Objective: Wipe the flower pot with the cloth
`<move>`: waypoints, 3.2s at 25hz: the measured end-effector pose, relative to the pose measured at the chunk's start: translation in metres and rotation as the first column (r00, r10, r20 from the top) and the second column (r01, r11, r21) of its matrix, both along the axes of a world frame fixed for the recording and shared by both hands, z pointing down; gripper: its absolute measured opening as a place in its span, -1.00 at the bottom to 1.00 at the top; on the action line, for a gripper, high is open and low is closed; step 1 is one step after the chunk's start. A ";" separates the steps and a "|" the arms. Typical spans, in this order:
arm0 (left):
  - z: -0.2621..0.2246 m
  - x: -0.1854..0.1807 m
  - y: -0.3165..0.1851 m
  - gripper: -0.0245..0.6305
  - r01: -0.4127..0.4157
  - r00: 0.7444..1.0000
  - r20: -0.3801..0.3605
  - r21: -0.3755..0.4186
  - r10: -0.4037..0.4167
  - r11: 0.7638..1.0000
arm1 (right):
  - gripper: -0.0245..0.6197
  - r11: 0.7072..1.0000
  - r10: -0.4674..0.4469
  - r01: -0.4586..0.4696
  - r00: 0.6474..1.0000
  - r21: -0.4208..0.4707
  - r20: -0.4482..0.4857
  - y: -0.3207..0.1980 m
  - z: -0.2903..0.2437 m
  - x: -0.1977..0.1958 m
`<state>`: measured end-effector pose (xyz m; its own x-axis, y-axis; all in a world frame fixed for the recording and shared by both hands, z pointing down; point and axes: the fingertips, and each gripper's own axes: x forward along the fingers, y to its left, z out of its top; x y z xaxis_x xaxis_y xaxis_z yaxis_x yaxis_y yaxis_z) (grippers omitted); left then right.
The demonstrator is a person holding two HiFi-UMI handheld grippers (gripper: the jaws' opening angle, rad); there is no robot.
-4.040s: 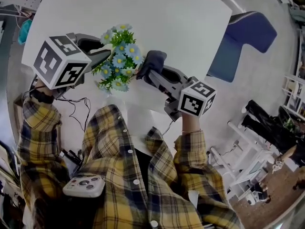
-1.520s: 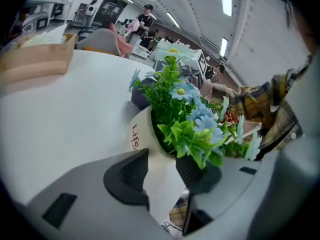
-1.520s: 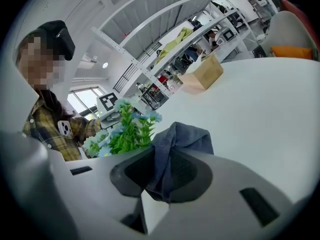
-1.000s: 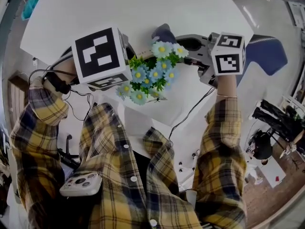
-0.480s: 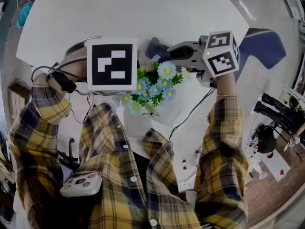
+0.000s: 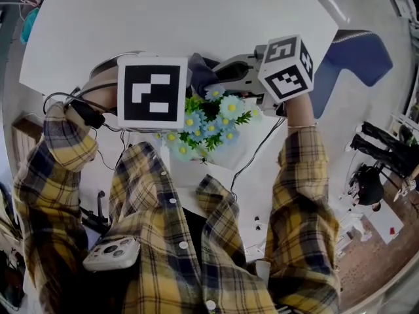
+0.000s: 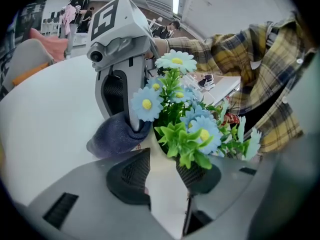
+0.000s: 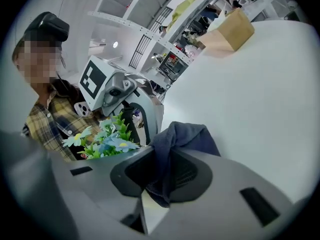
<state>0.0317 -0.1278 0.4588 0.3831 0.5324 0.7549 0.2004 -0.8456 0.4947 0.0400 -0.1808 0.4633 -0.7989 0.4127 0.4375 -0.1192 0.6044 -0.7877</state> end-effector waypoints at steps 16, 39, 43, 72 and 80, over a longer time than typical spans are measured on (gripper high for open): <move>-0.041 -0.023 -0.061 -0.44 0.498 0.835 -0.272 0.007 -0.478 0.867 | -0.73 0.844 0.465 -0.466 0.882 0.267 0.071 -0.047 -0.023 0.050; -0.223 -0.040 -0.037 -0.69 0.874 0.278 -0.709 -0.093 -0.648 0.476 | -0.73 0.162 0.746 -0.805 0.479 0.570 0.463 0.032 -0.238 0.077; -0.247 -0.040 -0.025 -0.76 0.885 0.243 -0.755 -0.085 -0.609 0.459 | -0.73 0.088 0.736 -0.805 0.449 0.586 0.507 0.057 -0.265 0.072; -0.283 -0.030 -0.015 -0.91 0.889 0.262 -0.819 -0.001 -0.510 0.458 | -0.73 -0.026 0.716 -0.782 0.420 0.623 0.557 0.069 -0.298 0.065; -0.282 -0.022 -0.004 -0.91 0.887 0.273 -0.820 0.012 -0.503 0.462 | -0.73 -0.030 0.719 -0.778 0.419 0.628 0.555 0.077 -0.297 0.071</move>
<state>0.0096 -0.1322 0.1771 0.8580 -0.4985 0.1243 -0.5111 -0.8526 0.1089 0.1111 -0.1041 0.1665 -0.4516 -0.8906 0.0547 -0.8886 0.4434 -0.1172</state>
